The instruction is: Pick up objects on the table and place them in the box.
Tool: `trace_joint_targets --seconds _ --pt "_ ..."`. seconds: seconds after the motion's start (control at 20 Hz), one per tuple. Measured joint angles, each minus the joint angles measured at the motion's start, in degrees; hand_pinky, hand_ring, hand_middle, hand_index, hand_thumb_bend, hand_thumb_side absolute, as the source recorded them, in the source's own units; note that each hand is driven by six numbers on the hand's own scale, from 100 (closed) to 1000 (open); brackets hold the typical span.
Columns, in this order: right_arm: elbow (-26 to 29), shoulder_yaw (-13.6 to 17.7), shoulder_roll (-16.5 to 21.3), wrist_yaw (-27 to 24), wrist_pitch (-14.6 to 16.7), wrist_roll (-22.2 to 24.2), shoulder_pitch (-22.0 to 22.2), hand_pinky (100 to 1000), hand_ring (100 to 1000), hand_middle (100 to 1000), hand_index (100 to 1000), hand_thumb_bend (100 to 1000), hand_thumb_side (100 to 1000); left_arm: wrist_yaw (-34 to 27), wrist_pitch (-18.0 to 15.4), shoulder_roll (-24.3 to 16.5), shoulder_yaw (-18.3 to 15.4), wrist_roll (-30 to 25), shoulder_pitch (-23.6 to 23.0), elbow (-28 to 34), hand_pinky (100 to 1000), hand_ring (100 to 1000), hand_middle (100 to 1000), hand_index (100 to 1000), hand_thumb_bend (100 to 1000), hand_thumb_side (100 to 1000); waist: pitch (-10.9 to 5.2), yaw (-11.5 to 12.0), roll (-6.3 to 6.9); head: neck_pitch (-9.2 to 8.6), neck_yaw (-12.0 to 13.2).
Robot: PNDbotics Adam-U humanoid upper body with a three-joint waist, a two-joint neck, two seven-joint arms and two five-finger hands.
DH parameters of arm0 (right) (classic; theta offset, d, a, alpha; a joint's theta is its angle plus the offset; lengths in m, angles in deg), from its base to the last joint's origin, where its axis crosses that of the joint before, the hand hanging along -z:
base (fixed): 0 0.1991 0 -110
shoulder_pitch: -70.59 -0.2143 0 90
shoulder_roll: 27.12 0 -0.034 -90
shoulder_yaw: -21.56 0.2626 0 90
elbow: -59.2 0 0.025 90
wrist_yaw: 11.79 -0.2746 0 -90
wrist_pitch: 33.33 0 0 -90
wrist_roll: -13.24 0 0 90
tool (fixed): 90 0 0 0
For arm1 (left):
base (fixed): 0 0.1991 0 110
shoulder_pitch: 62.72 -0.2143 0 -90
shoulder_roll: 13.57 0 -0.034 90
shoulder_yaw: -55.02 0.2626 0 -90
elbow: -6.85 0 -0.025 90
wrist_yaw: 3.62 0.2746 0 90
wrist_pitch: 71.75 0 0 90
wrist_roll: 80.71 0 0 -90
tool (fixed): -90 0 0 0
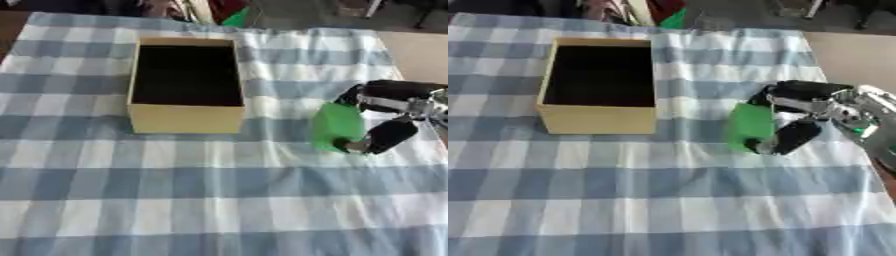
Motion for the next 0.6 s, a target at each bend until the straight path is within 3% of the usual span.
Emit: trace_joint_targets --seconds 0.35,0.6 --pt "4.0 3.7 -0.4 -3.0 -2.6 -1.9 -1.7 666 636 483 619 100 308 0.0 0.1 0.0 0.0 -0.1 0.0 0.0 694 593 653 737 100 893 0.0 -0.1 0.0 -0.02 0.2" --pt "5.5 4.6 -0.4 -5.3 -4.5 -2.5 -7.7 653 619 474 612 100 320 0.0 0.1 0.0 0.0 -0.2 0.0 0.0 694 593 653 737 100 892 0.0 -0.1 0.0 -0.03 -0.1"
